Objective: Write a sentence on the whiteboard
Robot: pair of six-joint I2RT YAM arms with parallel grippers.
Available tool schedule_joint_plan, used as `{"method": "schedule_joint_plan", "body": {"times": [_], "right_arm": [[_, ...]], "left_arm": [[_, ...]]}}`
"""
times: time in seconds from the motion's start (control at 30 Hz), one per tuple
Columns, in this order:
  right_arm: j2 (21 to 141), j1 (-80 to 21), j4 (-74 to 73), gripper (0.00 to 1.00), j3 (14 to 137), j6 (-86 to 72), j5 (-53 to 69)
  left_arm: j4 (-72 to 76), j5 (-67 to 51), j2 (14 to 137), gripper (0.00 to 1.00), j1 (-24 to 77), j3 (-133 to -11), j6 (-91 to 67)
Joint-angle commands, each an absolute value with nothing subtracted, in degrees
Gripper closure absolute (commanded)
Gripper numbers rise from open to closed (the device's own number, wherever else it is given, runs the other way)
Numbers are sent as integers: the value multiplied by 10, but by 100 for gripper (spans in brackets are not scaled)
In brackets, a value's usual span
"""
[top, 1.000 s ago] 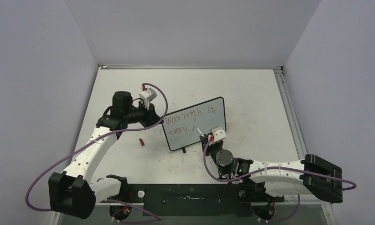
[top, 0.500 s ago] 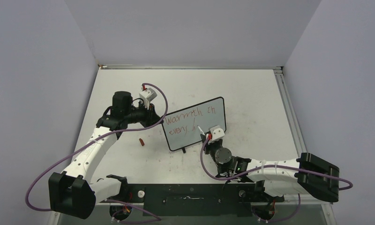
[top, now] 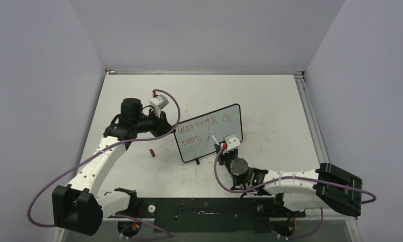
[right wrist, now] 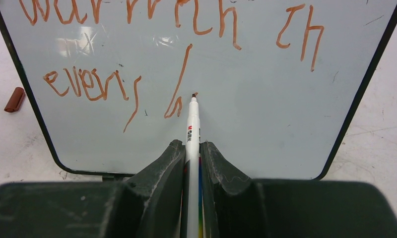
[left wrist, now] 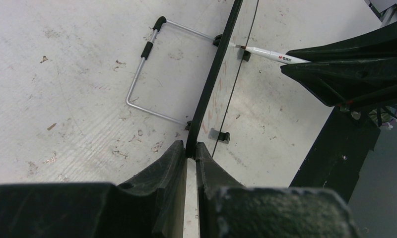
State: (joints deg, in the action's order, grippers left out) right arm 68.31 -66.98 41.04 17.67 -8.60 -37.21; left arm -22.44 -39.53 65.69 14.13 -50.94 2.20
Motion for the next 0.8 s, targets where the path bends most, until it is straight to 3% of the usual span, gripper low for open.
{"method": "schedule_joint_plan", "body": {"times": [0.0, 0.77], "right_arm": [[680, -670, 406, 95, 177, -121, -368], [658, -667, 403, 95, 194, -84, -397]], "left_arm": [[-248, -379, 659, 100, 139, -505, 33], [-248, -380, 660, 100, 139, -505, 33]]}}
